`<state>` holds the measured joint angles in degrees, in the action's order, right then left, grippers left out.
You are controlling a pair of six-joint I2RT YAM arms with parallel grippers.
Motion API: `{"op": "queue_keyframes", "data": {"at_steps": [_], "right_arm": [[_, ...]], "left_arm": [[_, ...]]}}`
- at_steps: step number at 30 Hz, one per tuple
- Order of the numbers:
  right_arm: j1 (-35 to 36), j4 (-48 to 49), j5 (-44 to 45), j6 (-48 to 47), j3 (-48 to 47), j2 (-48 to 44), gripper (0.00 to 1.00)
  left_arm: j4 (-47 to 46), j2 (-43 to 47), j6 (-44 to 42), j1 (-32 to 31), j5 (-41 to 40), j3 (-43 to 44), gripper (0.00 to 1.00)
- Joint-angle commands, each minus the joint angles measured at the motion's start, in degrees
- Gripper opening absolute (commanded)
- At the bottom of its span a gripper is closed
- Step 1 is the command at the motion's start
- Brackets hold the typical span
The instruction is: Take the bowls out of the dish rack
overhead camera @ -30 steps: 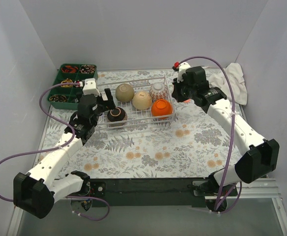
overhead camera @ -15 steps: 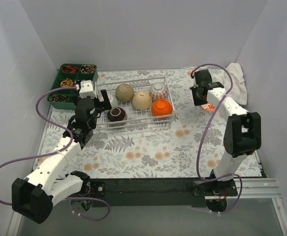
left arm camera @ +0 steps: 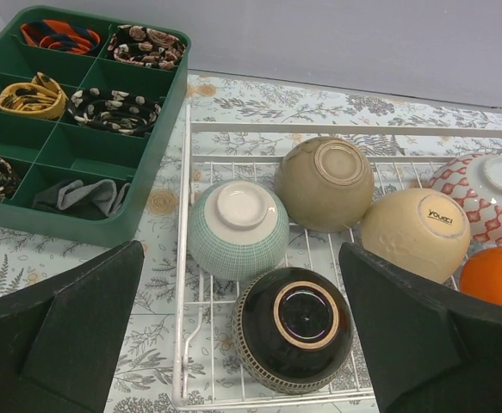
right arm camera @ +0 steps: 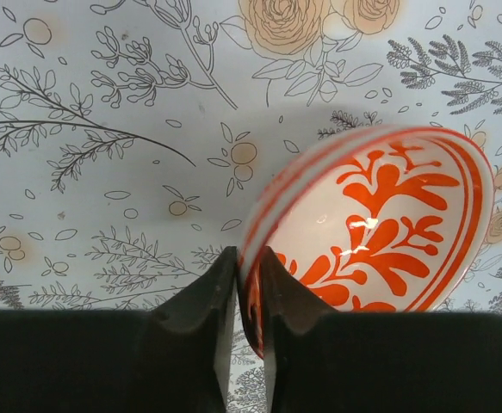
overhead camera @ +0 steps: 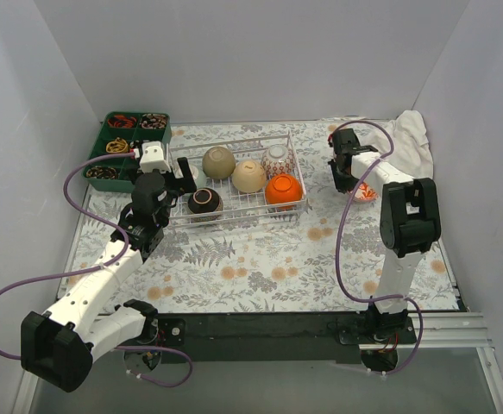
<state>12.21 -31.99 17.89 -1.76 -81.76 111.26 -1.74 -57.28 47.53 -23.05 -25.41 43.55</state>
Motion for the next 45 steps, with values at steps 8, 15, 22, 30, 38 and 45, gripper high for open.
{"op": "queue_keyframes", "data": {"at_steps": [8, 15, 22, 30, 38, 45], "right_arm": [[2.2, 1.6, 0.5, 0.6, -2.0, -6.0, 0.73], [8.4, 2.1, 2.6, 1.3, -3.1, -14.0, 0.88], [15.1, 4.2, -1.4, 0.9, -3.1, -20.3, 0.87], [23.4, 8.0, -10.6, 3.3, -3.5, -19.5, 0.85], [24.7, 8.5, -15.7, 5.3, -5.1, -13.5, 0.84], [24.7, 8.6, -16.0, 5.9, -5.8, -8.7, 0.84]], "left_arm": [[-0.9, -0.1, -0.7, 0.1, 2.0, -0.4, 0.98], [-0.7, -0.6, -0.7, 0.1, 2.5, -0.3, 0.98], [-0.7, -1.0, -0.7, 0.1, 2.7, -0.4, 0.98], [-0.6, -1.7, -0.3, 0.1, 4.0, -0.3, 0.98], [-0.9, -1.3, -0.7, 0.1, 4.3, -0.5, 0.98], [-0.9, -1.5, -0.8, 0.1, 4.8, -0.5, 0.98]]}}
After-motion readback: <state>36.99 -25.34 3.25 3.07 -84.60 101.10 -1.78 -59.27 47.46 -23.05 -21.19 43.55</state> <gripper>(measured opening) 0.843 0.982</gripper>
